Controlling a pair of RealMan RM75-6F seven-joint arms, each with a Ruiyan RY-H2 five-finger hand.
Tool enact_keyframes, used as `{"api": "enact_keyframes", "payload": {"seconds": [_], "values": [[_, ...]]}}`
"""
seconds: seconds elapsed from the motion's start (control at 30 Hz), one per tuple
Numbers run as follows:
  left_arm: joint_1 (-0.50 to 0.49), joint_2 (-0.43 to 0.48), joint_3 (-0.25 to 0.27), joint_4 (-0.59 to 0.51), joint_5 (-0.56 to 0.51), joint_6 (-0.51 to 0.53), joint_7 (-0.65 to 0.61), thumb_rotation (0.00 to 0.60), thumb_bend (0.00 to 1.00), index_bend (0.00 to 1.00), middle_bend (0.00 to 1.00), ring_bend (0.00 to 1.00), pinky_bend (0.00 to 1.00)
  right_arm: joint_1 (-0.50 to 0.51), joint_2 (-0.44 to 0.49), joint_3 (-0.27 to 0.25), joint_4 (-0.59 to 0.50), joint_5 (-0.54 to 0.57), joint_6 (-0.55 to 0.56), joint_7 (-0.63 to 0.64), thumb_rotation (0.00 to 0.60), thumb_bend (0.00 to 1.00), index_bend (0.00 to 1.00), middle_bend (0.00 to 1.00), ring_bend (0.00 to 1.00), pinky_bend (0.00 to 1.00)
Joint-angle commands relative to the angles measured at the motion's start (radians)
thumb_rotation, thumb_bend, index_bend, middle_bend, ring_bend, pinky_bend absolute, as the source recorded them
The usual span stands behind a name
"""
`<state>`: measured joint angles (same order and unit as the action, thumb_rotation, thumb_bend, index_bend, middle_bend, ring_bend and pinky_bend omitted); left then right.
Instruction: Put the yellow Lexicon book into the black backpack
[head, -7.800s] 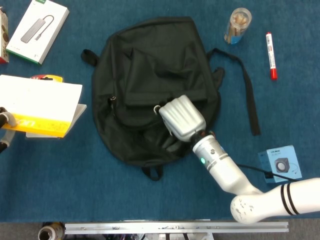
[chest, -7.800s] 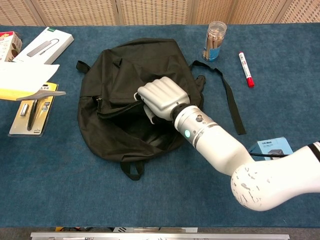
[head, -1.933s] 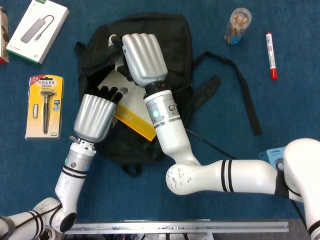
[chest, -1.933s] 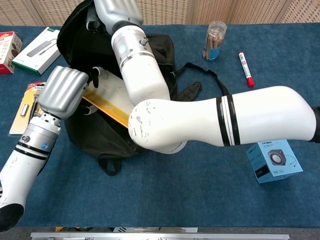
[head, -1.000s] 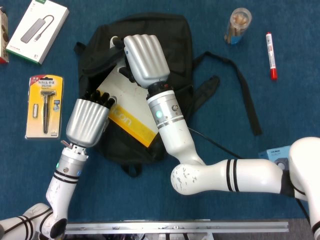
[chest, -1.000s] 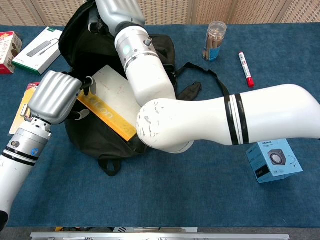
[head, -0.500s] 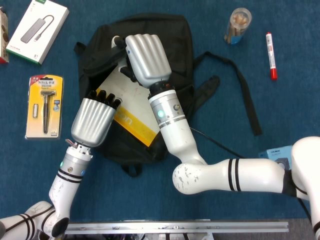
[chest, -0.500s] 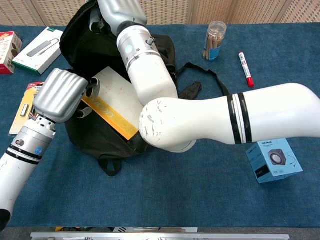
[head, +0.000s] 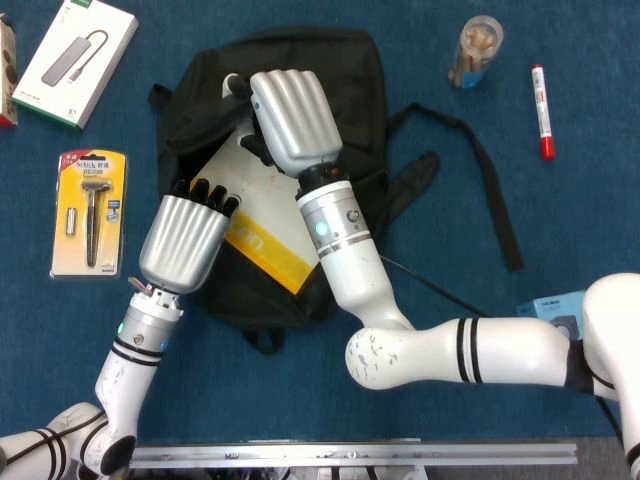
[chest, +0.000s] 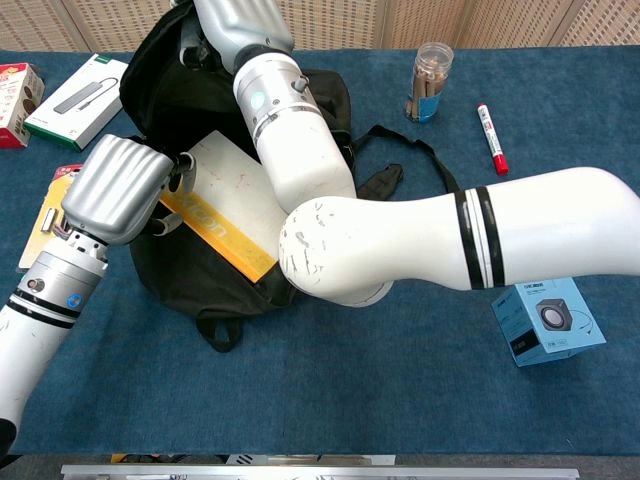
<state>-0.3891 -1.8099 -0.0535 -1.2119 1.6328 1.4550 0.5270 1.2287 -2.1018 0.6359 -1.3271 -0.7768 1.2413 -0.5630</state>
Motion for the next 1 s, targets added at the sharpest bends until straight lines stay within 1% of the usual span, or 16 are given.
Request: {"api": "enact_keyframes", "payload": {"seconds": [0.03, 0.23, 0.47, 1.0], "values": [[-0.004, 0.002, -0.005, -0.004, -0.003, -0.005, 0.001, 0.600, 0.02, 0.58, 0.60, 0.50, 0.56, 0.000, 0.000, -0.002, 0.001, 0.000, 0.001, -0.002, 0.600, 0.89, 0.72, 0.63, 0.64, 0.86], [-0.011, -0.004, -0.011, -0.001, -0.007, -0.015, 0.012, 0.600, 0.02, 0.58, 0.60, 0.50, 0.56, -0.003, 0.002, -0.002, -0.009, -0.005, 0.004, 0.001, 0.600, 0.89, 0.72, 0.63, 0.64, 0.86], [-0.004, -0.008, -0.004, 0.026, -0.012, -0.016, 0.007, 0.600, 0.02, 0.58, 0.60, 0.50, 0.56, -0.011, 0.012, -0.008, -0.017, -0.006, 0.005, -0.002, 0.600, 0.89, 0.72, 0.63, 0.64, 0.86], [0.002, -0.001, -0.002, 0.025, -0.016, -0.013, -0.005, 0.600, 0.02, 0.58, 0.60, 0.50, 0.56, -0.013, 0.010, -0.012, -0.020, -0.008, 0.007, -0.003, 0.600, 0.89, 0.72, 0.63, 0.64, 0.86]]}}
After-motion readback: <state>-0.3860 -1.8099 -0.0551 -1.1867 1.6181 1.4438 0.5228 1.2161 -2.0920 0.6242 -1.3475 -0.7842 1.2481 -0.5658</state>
